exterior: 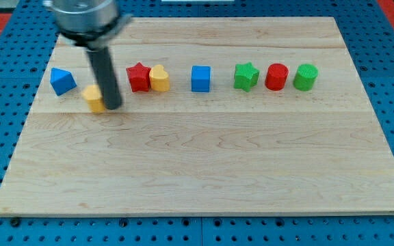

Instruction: Move the yellow hexagon right a bit

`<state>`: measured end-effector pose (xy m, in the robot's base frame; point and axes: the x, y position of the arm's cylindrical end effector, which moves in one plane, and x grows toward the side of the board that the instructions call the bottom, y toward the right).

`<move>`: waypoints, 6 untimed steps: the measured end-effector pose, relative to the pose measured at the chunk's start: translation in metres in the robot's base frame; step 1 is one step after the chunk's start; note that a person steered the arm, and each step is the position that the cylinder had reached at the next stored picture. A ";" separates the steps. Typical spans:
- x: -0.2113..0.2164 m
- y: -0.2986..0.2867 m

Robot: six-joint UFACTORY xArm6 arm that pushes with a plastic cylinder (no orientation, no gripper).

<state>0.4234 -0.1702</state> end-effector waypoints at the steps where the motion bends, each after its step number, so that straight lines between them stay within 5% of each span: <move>1: -0.001 -0.022; 4: 0.012 -0.109; 6: 0.009 -0.027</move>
